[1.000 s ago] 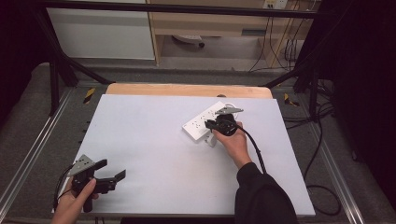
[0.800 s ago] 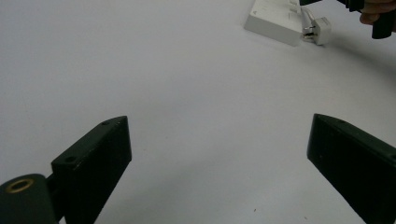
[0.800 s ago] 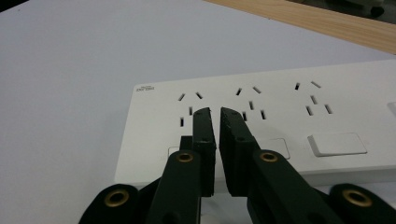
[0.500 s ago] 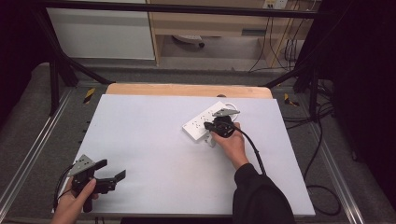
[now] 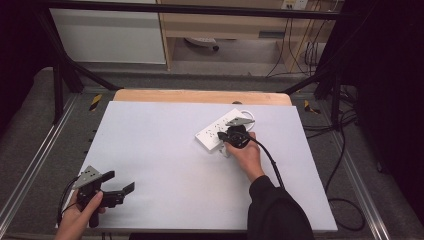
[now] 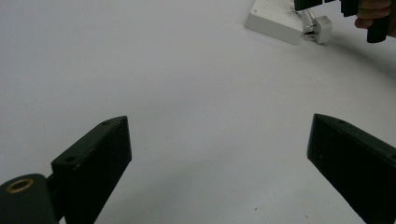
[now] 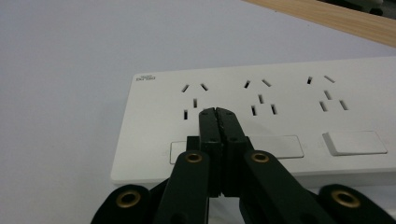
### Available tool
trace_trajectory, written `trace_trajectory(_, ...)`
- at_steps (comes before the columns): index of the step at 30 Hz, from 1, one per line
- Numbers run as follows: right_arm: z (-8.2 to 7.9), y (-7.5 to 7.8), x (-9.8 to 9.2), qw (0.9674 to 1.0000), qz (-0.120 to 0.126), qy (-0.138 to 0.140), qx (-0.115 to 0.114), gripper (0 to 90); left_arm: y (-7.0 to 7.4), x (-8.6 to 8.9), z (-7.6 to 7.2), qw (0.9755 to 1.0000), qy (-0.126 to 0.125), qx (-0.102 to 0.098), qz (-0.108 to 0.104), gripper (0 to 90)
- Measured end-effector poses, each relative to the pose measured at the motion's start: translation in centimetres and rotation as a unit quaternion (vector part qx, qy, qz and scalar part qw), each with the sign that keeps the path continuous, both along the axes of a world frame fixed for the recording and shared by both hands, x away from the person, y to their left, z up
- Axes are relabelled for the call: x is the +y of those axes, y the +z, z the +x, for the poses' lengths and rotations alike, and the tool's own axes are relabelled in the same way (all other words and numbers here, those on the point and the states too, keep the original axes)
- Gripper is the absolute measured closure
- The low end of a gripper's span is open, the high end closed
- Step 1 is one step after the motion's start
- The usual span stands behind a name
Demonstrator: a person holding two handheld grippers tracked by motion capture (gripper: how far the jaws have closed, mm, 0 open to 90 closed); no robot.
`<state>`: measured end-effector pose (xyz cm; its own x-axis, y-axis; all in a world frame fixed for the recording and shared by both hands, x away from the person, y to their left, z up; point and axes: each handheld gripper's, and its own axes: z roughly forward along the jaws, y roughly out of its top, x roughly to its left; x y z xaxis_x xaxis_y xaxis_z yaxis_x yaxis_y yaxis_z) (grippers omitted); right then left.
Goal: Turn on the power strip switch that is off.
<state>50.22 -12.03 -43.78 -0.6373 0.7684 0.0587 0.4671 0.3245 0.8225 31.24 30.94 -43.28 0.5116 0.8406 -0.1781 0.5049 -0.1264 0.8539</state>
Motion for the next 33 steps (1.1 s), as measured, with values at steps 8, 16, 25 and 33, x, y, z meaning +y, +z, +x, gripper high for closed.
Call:
trace_trajectory(8, 0.05, -0.17, 0.05, 1.0, 0.0, -0.001, 0.002, 90.0, -0.01, 0.01, 0.0, 1.0, 0.0, 0.0, 0.0, 6.4)
trace_trajectory(16, 0.12, -0.26, 0.0, 1.0, 0.006, -0.001, 0.003, 90.0, -0.02, 0.0, -0.01, 1.0, 0.0, 0.001, 0.001, 6.5)
trace_trajectory(25, 0.11, -0.31, -0.05, 0.9999, 0.01, -0.001, 0.004, 90.0, -0.03, 0.0, -0.01, 1.0, 0.001, 0.002, 0.001, 6.5)
trace_trajectory(33, 0.14, -0.33, -0.09, 0.9999, 0.012, -0.002, 0.005, 90.0, -0.05, 0.0, 0.0, 1.0, 0.001, 0.003, 0.003, 6.4)
